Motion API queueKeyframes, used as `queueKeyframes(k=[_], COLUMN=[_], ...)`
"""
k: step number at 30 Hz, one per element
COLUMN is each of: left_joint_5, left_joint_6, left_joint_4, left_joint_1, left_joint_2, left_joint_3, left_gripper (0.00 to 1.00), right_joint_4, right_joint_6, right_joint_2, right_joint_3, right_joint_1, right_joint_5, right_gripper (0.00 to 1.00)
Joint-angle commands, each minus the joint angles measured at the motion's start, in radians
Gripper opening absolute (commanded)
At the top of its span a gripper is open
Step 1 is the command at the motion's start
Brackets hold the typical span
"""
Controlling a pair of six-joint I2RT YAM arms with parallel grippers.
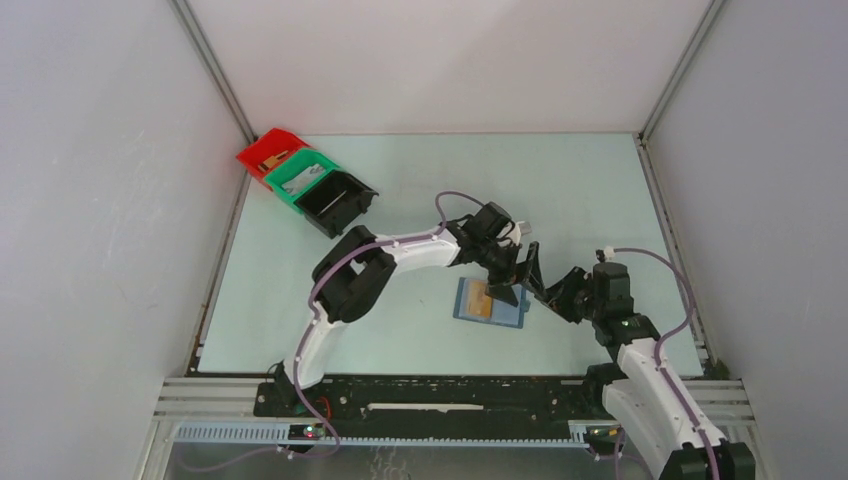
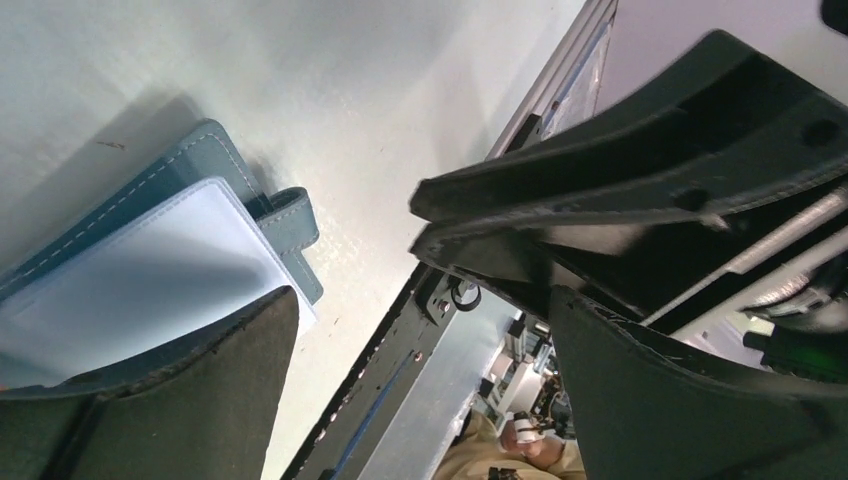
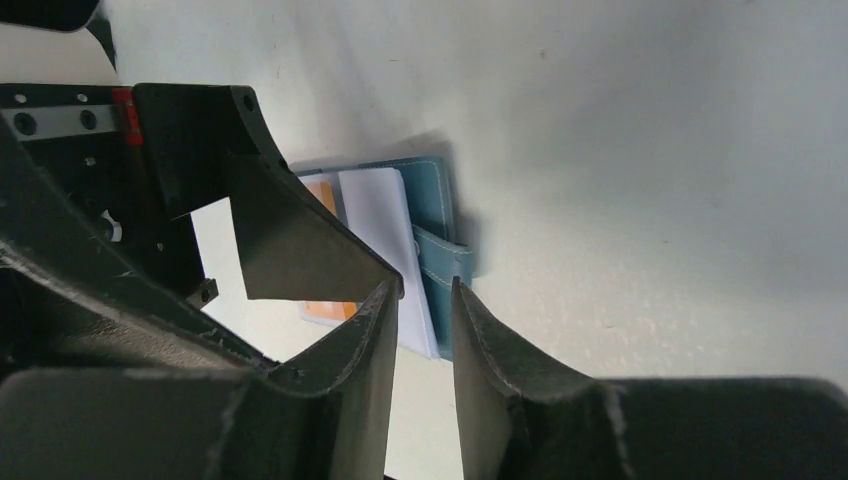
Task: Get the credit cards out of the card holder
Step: Open the card holder at the center of the board, then remove the credit card from the card holder.
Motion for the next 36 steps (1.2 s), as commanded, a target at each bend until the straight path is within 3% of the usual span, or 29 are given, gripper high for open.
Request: queueKeyframes(k=[1, 11, 17, 24, 28, 36], left_joint_5=[-0.026, -0.074, -0.052, -0.03, -0.065, -0.267], left_joint_6=[0.058, 0.097, 0.115, 0.097, 0.122, 0.214], left_joint_4=[-0.091, -0.047, -0.042, 0.0, -0.032, -0.187], left_joint_1=[0.001, 0.157, 0.184, 0.184, 0.183, 0.183], left_joint_2=[0.01, -0.288, -0.329, -0.293, -0.283, -0.274], left_joint_3=[0.09, -0.159, -0.301, -0.371, -0.366, -0.348], left_gripper=[1.0, 1.0, 1.0, 1.0, 0.96, 0.78], right_joint_4=[-0.061, 0.114, 0.265, 0.422, 0.442, 0.511], right_joint_6=[-0.029, 0.068, 0.099, 0.12, 0.126, 0.129], right_joint_2=[-0.063, -0.002, 0.193, 0.485, 0.584, 0.681], right_joint_3=[0.003, 0.058, 0.115, 0.119, 0.118, 0.118], right_joint_1=[-0.023, 0.042, 0.237, 0.257, 0.241, 0.223], right_joint_5=[-0.017, -0.104, -0.071, -0.13, -0.13, -0.159], right_gripper=[0.35, 0.35, 0.35, 0.34, 0.31, 0.31])
